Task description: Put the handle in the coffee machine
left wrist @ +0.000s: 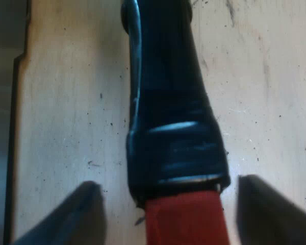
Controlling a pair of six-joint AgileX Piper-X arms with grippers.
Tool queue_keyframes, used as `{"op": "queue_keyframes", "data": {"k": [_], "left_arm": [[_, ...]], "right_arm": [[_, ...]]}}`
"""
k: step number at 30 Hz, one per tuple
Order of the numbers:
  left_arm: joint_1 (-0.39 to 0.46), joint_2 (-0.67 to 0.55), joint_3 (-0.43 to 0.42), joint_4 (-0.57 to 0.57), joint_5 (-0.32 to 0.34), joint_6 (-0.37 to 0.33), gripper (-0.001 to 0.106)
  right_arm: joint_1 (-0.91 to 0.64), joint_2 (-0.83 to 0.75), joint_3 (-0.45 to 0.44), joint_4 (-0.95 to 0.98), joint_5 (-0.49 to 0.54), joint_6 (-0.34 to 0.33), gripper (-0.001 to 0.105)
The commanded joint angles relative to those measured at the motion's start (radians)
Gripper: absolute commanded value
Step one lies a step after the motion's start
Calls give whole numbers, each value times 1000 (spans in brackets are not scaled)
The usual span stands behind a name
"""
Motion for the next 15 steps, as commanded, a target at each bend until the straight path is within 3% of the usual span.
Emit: {"op": "queue_keyframes", "data": {"k": [1, 11, 15], "left_arm": [[3, 1, -5, -7, -3, -6, 45], [3, 1, -5, -7, -3, -6, 37], [3, 1, -5, -7, -3, -1, 13]], "right_arm": [[-6, -15, -16, -9, -26, -4, 0], [-6, -15, -16, -9, -24, -1, 0], [-6, -15, -16, -9, -24, 12, 0]]}}
